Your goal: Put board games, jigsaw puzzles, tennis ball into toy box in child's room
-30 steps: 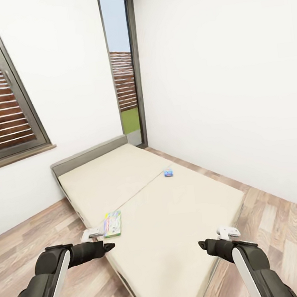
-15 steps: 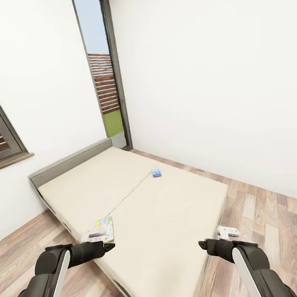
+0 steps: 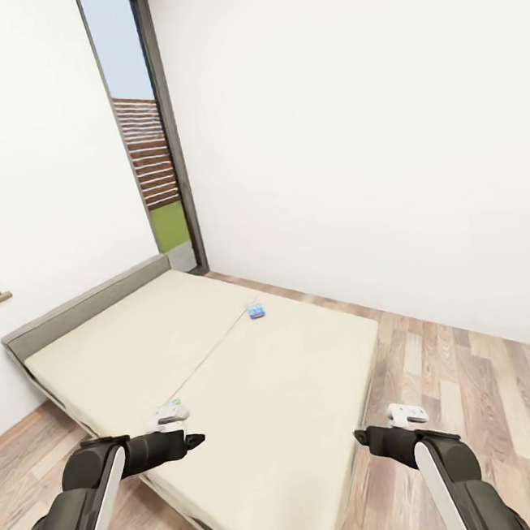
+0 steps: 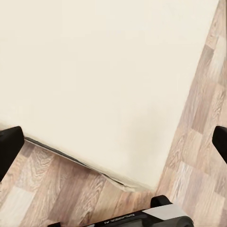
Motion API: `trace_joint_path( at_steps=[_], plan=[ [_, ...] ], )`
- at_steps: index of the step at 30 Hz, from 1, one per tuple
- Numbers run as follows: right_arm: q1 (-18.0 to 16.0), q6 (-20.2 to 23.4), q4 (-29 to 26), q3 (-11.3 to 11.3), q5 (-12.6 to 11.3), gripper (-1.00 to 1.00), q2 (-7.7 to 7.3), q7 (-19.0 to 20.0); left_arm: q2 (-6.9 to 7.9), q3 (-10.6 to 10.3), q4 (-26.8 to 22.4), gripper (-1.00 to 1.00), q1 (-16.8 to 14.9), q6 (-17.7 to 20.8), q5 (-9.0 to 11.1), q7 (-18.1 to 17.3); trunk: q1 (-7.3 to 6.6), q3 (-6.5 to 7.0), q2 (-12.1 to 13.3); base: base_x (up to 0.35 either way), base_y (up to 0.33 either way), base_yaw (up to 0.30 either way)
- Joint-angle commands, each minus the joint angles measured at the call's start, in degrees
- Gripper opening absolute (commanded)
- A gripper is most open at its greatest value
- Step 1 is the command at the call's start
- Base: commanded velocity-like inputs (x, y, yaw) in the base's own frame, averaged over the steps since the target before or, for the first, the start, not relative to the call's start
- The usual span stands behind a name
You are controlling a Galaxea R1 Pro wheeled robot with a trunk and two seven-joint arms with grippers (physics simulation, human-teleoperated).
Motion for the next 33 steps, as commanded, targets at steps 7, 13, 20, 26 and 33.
trace_joint_path(
  at_steps=[7, 13, 20, 26, 33],
  plan=[
    [-0.1, 0.3, 0.0, -0.1, -0.3, 1.00, 0.08, -0.1, 0.02, 0.1, 0.0, 1.00, 0.0, 0.3, 0.0, -0.2, 0.04, -0.13, -0.1, 0.000, 0.135, -0.280],
    [-0.1, 0.3, 0.0, -0.1, -0.3, 1.00, 0.07, -0.1, 0.01, 0.1, 0.0, 1.00, 0.0, 0.3, 0.0, -0.2, 0.04, -0.13, -0.1, 0.005, 0.164, -0.280],
    [-0.1, 0.3, 0.0, -0.1, -0.3, 1.00, 0.04, -0.1, 0.02, 0.1, 0.0, 1.00, -0.1, 0.3, 0.0, -0.2, 0.04, -0.13, -0.1, 0.093, 0.111, -0.280],
    [-0.1, 0.3, 0.0, -0.1, -0.3, 1.00, 0.07, -0.1, 0.02, 0.1, 0.0, 1.00, 0.0, 0.3, 0.0, -0.2, 0.04, -0.13, -0.1, 0.164, 0.122, -0.280],
    [-0.1, 0.3, 0.0, -0.1, -0.3, 1.00, 0.00, -0.1, 0.04, 0.1, 0.0, 1.00, 0.0, 0.3, 0.0, -0.2, 0.04, -0.13, -0.1, 0.024, 0.118, -0.280]
  ],
)
